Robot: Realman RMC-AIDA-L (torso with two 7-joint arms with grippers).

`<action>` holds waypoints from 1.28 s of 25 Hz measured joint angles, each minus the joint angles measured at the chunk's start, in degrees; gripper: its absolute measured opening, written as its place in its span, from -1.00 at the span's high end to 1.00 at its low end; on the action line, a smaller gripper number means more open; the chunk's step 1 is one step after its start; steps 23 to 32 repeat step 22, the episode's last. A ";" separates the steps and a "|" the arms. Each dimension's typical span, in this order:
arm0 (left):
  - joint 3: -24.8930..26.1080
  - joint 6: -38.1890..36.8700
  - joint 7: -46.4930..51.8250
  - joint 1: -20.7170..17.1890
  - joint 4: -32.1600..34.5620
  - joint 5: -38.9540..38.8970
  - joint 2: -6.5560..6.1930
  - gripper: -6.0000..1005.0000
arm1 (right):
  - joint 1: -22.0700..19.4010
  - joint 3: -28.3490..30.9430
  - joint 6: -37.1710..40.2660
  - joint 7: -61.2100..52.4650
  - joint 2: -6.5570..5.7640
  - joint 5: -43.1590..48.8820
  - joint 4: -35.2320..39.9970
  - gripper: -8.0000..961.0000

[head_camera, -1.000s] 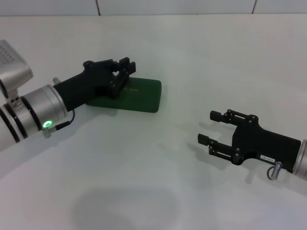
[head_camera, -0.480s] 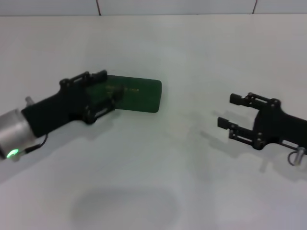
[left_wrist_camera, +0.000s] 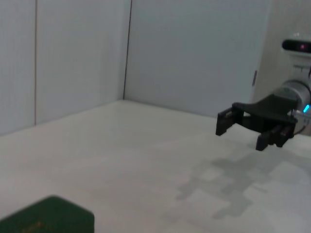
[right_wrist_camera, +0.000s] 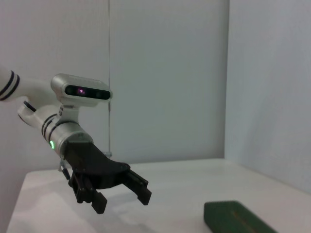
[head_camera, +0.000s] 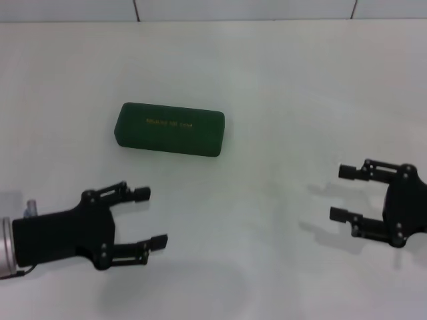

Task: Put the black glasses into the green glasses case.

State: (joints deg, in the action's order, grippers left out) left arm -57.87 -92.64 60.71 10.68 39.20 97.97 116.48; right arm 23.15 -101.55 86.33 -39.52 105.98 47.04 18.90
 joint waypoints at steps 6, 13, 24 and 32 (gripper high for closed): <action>0.18 0.79 -0.47 -1.08 -0.07 0.35 -0.04 -0.75 | -0.04 0.00 -0.44 -0.19 1.87 4.12 -0.76 -0.35; 0.65 0.56 -0.64 -1.60 -0.06 0.47 -0.04 -0.75 | 0.05 0.10 -0.96 -0.19 2.75 5.14 -0.96 -0.35; 0.62 -0.36 -0.76 -1.67 0.00 0.54 -0.20 -0.75 | 0.17 2.17 -1.26 -0.41 2.43 5.09 -1.06 -0.35; 0.62 -0.36 -0.76 -1.67 0.00 0.54 -0.20 -0.75 | 0.17 2.17 -1.26 -0.41 2.43 5.09 -1.06 -0.35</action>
